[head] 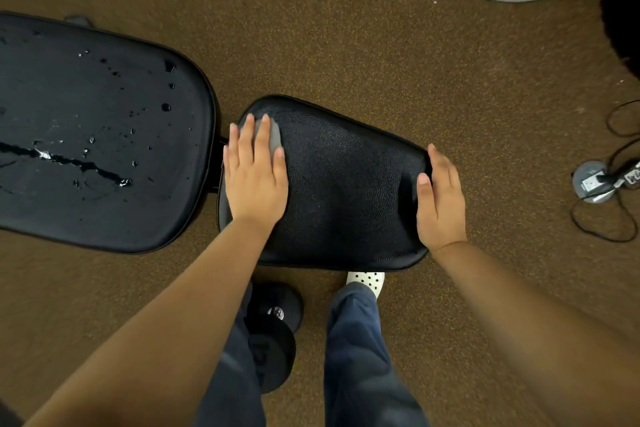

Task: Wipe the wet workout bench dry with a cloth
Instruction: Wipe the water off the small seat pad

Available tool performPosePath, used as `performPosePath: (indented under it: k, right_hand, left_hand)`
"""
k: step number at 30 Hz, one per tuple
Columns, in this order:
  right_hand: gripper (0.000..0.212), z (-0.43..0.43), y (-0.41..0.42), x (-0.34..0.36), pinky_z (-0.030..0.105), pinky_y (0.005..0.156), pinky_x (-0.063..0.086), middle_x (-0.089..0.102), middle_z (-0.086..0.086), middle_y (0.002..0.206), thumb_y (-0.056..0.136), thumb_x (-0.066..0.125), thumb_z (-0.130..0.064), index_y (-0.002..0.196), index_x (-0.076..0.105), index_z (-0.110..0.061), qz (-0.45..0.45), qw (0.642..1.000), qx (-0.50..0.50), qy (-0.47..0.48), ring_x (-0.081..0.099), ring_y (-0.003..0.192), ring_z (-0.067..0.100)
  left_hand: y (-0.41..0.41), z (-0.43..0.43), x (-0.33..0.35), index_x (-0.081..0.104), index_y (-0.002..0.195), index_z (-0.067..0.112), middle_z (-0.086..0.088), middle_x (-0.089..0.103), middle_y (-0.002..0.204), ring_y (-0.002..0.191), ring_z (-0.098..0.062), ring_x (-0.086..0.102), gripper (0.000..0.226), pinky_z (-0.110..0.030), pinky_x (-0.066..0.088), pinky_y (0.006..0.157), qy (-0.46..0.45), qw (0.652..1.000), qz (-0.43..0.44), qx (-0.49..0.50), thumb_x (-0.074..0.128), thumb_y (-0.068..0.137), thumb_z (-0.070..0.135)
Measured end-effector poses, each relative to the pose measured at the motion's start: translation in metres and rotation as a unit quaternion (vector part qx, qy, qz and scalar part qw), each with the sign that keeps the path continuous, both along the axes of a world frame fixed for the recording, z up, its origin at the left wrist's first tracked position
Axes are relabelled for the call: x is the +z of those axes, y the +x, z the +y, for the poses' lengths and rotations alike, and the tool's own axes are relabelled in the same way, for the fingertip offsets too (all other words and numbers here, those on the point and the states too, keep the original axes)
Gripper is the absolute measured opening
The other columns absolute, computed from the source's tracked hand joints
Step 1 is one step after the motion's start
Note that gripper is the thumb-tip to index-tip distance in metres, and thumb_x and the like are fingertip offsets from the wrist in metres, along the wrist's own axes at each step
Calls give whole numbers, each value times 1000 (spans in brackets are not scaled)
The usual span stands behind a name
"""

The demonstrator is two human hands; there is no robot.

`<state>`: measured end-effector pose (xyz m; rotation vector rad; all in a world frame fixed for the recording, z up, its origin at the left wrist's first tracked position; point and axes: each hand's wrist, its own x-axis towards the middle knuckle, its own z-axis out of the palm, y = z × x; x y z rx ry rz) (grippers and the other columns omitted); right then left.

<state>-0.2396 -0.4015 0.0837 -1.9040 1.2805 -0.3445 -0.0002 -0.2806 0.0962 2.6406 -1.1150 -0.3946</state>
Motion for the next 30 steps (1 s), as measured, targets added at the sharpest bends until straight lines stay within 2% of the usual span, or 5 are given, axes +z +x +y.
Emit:
performPosePath:
  k: [7,17,20,26,30]
  right_hand:
    - [55,0,-2,2,3,108,12,38,6,149,99,25,-38,146,36,-11,-30,999,-32,22,25,135,3]
    - [51,-14,-4,9,14,111,27,49,-7,137,95,25,-28,136,51,-10,-122,981,-87,127,40,130,-1]
    - [52,-16,-8,10,9,109,26,48,-11,136,94,25,-29,136,51,-12,-130,976,-78,157,39,129,-6]
    - [51,-17,-10,13,3,105,23,46,-13,139,96,25,-30,138,49,-15,-111,979,-56,164,36,129,-9]
    - [52,-15,-7,13,13,113,22,44,-10,143,96,24,-32,140,47,-16,-100,982,-59,149,34,134,-3]
  left_hand:
    - [-13,-57,-2,30,149,18,-6,30,154,145,-31,17,49,-45,16,116,-15,995,-4,-100,26,103,33]
    - [-128,-57,-2,33,147,21,-3,33,153,144,-27,22,48,-41,17,116,-24,974,36,-224,28,101,33]
    - [-157,-37,-3,31,148,21,-2,31,154,145,-25,21,49,-41,20,116,-4,971,39,-237,29,101,34]
    - [-177,0,-3,27,149,25,1,30,154,144,-23,22,49,-39,19,116,24,945,42,-324,32,101,38]
    - [-166,31,-1,27,150,27,3,31,154,144,-20,25,50,-38,21,115,54,934,23,-353,30,102,40]
